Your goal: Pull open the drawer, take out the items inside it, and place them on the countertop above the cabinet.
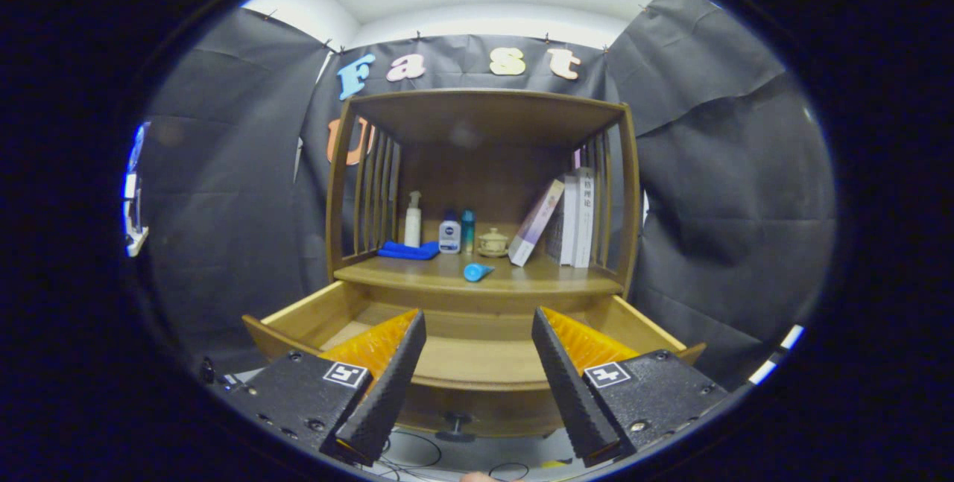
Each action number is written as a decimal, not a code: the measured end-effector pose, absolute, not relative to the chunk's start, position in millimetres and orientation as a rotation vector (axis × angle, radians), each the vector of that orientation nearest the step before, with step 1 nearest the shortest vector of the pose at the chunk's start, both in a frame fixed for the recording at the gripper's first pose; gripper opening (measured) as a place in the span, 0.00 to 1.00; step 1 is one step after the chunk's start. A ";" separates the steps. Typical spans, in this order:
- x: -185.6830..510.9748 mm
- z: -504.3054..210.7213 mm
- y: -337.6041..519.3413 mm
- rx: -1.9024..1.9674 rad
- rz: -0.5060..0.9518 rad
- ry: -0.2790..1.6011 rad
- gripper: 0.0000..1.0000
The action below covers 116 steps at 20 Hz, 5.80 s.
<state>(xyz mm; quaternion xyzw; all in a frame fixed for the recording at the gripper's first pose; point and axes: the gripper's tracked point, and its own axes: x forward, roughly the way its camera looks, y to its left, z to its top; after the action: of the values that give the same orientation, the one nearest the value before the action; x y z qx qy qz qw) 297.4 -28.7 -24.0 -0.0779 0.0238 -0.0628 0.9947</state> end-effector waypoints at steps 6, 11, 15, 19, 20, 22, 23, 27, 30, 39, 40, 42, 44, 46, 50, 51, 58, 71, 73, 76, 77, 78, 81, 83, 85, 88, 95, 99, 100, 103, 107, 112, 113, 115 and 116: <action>292.6 -79.9 -19.6 -0.134 -0.124 0.105 0.91; 300.2 -110.5 -23.9 -0.127 -0.151 0.151 0.91; 306.3 -131.3 -31.7 -0.106 -0.176 0.191 0.91; 307.4 -142.4 -35.8 -0.102 -0.193 0.200 0.91; 306.9 -143.5 -35.1 -0.107 -0.194 0.196 0.91; 307.3 -143.3 -34.8 -0.109 -0.195 0.186 0.91; 308.4 -143.1 -33.8 -0.106 -0.194 0.180 0.91; 312.3 -142.9 -33.3 -0.107 -0.194 0.173 0.94; 315.3 -141.5 -36.3 -0.099 -0.178 0.173 0.93; 330.1 -137.1 -38.1 -0.088 -0.174 0.189 0.93; 336.0 -136.0 -38.7 -0.089 -0.175 0.193 0.93; 347.0 -133.7 -39.4 -0.085 -0.178 0.203 0.93; 359.5 -133.2 -39.1 -0.085 -0.179 0.208 0.93; 373.4 -132.0 -39.9 -0.075 -0.182 0.215 0.93; 400.3 -123.9 -38.9 -0.103 -0.202 0.204 0.93; 405.4 -130.4 -39.1 -0.114 -0.210 0.229 0.93; 438.9 -127.2 -40.5 -0.137 -0.225 0.239 0.93; 484.9 -123.7 -48.9 -0.124 -0.220 0.274 0.93; 486.3 -124.0 -48.8 -0.119 -0.221 0.279 0.93; 487.1 -125.1 -48.3 -0.099 -0.222 0.291 0.93; 488.0 -125.0 -48.1 -0.093 -0.222 0.297 0.93; 487.6 -125.5 -48.4 -0.092 -0.223 0.299 0.93; 487.8 -125.6 -48.2 -0.100 -0.226 0.302 0.93; 486.1 -125.4 -47.1 -0.094 -0.225 0.315 0.93; 485.6 -127.8 -46.7 -0.095 -0.217 0.326 0.93; 486.4 -126.9 -48.3 -0.130 -0.214 0.326 0.93; 468.8 -141.6 -42.4 -0.107 -0.183 0.414 0.94; 437.0 -131.3 -46.8 -0.092 -0.160 0.407 0.94; 424.0 -126.6 -47.0 -0.085 -0.150 0.398 0.94; 389.1 -115.9 -53.5 -0.053 -0.137 0.382 0.94; 345.9 -99.9 -67.6 -0.022 -0.133 0.368 0.94; 287.1 -64.5 -83.5 -0.008 -0.132 0.312 0.94; 274.4 -55.5 -84.0 -0.007 -0.124 0.299 0.94; 259.0 -38.0 -84.4 -0.016 -0.108 0.271 0.93; 250.9 -26.2 -82.9 -0.022 -0.102 0.252 0.93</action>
<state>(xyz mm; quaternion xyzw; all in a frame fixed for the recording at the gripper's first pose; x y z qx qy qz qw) 250.9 -82.9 -26.2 -0.0109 0.1255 -0.0508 0.9907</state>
